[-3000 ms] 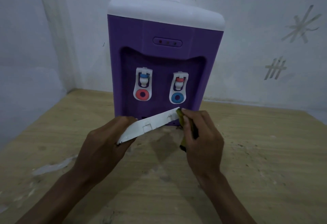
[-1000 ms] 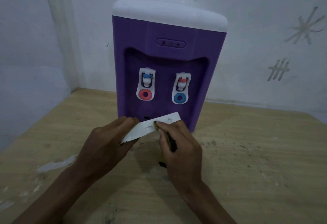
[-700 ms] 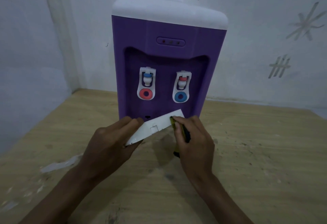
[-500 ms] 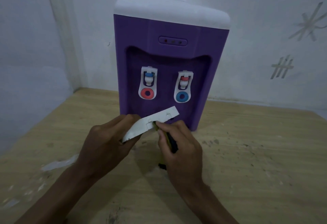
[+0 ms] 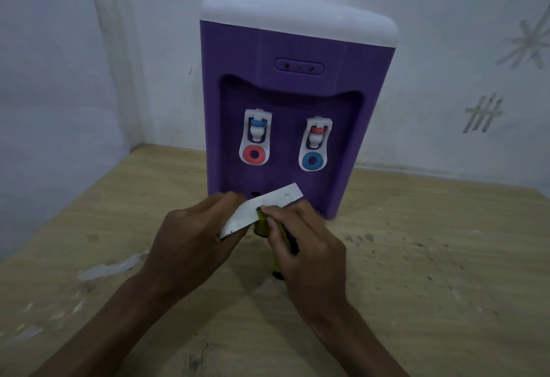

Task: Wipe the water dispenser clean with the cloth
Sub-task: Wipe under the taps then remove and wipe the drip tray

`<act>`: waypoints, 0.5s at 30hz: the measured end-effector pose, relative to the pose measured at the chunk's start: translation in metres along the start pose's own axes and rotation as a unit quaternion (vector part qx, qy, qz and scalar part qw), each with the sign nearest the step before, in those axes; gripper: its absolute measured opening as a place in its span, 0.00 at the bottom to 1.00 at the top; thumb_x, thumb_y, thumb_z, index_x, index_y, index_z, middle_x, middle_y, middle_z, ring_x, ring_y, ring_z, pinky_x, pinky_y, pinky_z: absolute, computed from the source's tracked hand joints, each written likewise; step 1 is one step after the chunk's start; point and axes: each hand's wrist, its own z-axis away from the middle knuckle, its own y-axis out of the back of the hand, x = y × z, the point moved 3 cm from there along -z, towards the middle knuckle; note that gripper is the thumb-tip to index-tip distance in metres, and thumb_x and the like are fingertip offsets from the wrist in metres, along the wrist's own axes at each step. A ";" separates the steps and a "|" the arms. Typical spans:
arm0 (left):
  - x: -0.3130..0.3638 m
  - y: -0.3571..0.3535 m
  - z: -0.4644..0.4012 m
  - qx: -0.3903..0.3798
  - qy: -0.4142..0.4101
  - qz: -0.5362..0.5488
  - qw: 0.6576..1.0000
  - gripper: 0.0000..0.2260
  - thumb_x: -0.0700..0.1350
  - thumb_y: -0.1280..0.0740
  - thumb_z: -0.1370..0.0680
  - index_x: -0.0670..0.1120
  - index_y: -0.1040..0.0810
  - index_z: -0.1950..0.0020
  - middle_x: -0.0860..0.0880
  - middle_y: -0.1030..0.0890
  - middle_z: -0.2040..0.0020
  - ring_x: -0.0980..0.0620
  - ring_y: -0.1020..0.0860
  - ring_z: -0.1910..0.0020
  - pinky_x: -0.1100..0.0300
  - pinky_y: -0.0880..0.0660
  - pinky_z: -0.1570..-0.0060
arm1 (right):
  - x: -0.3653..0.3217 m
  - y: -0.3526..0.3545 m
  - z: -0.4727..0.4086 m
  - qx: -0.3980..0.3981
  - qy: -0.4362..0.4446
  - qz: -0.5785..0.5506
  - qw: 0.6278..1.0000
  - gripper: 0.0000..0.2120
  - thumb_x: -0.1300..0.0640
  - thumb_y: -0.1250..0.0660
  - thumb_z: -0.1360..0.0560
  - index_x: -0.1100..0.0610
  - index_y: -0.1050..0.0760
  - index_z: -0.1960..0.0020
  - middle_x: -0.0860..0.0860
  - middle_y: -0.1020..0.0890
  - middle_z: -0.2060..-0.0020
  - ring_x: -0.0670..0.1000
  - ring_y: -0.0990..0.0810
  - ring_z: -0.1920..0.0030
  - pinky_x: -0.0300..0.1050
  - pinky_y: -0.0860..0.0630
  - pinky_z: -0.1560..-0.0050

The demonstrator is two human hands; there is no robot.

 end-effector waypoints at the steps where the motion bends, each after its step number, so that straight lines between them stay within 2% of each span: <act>1: 0.000 -0.001 0.000 -0.004 -0.001 -0.006 1.000 0.13 0.53 0.34 0.20 0.44 0.18 0.46 0.50 0.17 0.57 0.48 0.18 0.64 0.50 0.22 0.69 | 0.003 0.000 -0.001 0.003 -0.003 0.026 1.000 0.10 0.58 0.31 0.19 0.53 0.17 0.39 0.45 0.20 0.50 0.43 0.20 0.54 0.42 0.21 0.60; 3: 0.002 -0.003 0.000 -0.012 0.001 -0.013 1.000 0.14 0.54 0.35 0.20 0.44 0.18 0.47 0.50 0.17 0.57 0.48 0.19 0.65 0.49 0.22 0.69 | 0.007 0.001 -0.002 0.010 -0.013 0.051 0.999 0.10 0.59 0.29 0.20 0.53 0.17 0.40 0.44 0.20 0.50 0.42 0.20 0.55 0.42 0.20 0.61; 8: -0.003 -0.001 0.002 -0.001 0.004 0.010 1.000 0.12 0.51 0.34 0.21 0.46 0.21 0.43 0.48 0.16 0.54 0.48 0.16 0.61 0.49 0.20 0.66 | -0.008 -0.001 -0.001 -0.007 0.021 0.001 1.000 0.11 0.58 0.32 0.19 0.55 0.17 0.39 0.47 0.19 0.50 0.44 0.20 0.53 0.42 0.20 0.58; 12: 0.002 -0.004 0.000 0.011 -0.005 -0.020 1.000 0.13 0.50 0.34 0.21 0.42 0.17 0.46 0.48 0.16 0.56 0.48 0.17 0.63 0.50 0.20 0.67 | 0.001 0.002 -0.005 0.002 0.007 0.065 0.998 0.09 0.58 0.31 0.19 0.53 0.17 0.40 0.46 0.20 0.49 0.44 0.20 0.54 0.43 0.20 0.61; 15: 0.001 -0.005 0.001 0.010 0.002 0.000 1.000 0.13 0.50 0.33 0.21 0.43 0.18 0.44 0.49 0.16 0.54 0.49 0.16 0.60 0.50 0.19 0.64 | -0.007 0.001 -0.004 0.000 -0.006 0.023 1.000 0.09 0.58 0.31 0.20 0.54 0.17 0.40 0.45 0.21 0.51 0.43 0.21 0.55 0.42 0.21 0.60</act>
